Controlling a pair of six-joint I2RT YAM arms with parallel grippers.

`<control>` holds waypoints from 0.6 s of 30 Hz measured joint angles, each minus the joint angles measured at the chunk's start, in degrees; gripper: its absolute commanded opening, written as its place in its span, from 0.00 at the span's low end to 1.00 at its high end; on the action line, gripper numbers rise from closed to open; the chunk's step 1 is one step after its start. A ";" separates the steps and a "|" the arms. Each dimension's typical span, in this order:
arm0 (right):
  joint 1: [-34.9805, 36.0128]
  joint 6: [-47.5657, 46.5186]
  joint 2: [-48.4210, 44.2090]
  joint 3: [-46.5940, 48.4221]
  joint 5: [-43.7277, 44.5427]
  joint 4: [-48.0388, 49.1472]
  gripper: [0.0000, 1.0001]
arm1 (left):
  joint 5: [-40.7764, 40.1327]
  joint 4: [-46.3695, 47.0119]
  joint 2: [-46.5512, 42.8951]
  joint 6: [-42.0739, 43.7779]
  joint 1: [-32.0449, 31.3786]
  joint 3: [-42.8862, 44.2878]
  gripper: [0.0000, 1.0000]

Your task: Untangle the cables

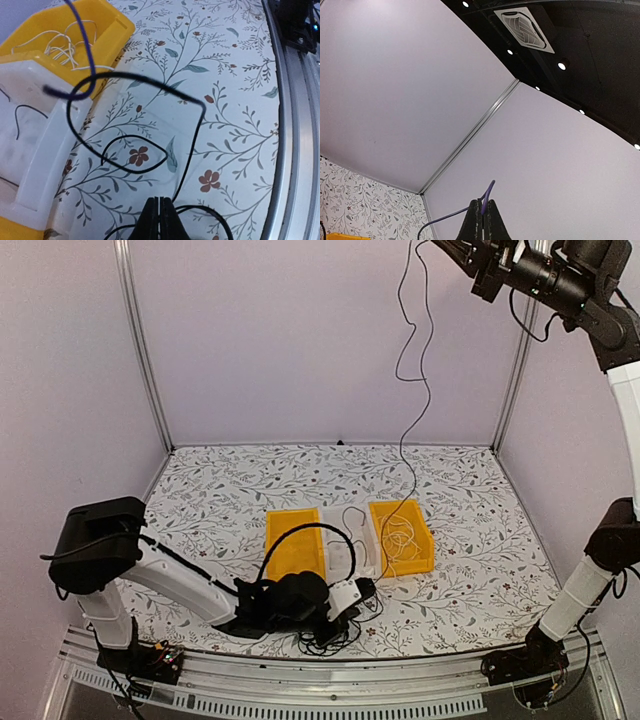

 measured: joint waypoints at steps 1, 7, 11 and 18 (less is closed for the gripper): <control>-0.02 -0.28 -0.11 -0.39 0.63 0.33 0.00 | -1.46 0.39 -1.92 -0.35 0.00 -2.10 0.00; -0.22 -1.38 -0.48 -4.37 3.30 1.42 0.00 | -9.27 5.90 -11.28 -2.89 0.00 -12.79 0.00; -0.57 -1.51 -0.48 -5.77 4.09 1.38 0.00 | -10.99 8.41 -13.07 -3.52 0.00 -14.01 0.26; -0.66 -1.42 -0.48 -6.03 4.02 1.86 0.00 | -8.44 8.46 -7.61 -4.07 -0.11 -5.01 0.45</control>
